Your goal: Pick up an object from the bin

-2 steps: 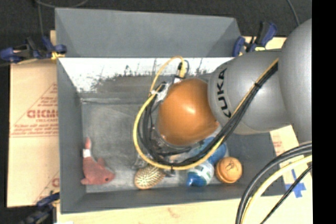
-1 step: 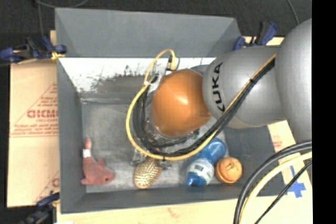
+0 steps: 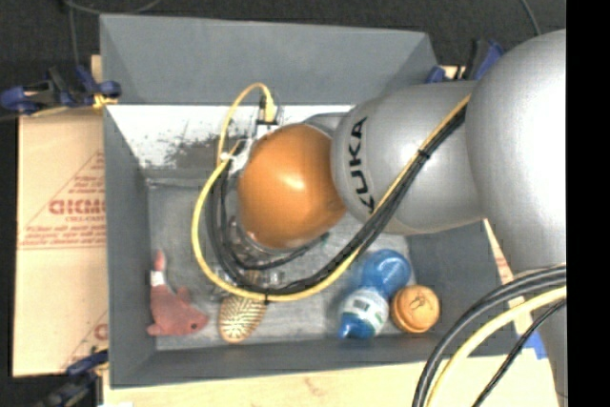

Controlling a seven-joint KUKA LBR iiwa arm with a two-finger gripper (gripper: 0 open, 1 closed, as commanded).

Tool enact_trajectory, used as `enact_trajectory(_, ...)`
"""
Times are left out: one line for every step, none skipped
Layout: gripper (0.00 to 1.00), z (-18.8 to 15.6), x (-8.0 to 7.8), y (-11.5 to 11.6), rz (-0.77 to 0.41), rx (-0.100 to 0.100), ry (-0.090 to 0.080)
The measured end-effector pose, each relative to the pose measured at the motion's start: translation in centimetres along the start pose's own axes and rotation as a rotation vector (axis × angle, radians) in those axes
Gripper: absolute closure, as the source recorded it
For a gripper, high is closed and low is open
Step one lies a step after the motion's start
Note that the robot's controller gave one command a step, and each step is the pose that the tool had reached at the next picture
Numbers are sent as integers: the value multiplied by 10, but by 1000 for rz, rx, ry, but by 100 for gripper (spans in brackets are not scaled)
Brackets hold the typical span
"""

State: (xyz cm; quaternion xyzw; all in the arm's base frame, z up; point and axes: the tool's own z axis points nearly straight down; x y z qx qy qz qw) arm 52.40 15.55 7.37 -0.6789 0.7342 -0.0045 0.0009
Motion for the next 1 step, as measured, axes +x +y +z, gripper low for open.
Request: enact_trajectory(100, 0, 1, -11, -45, -4, -18)
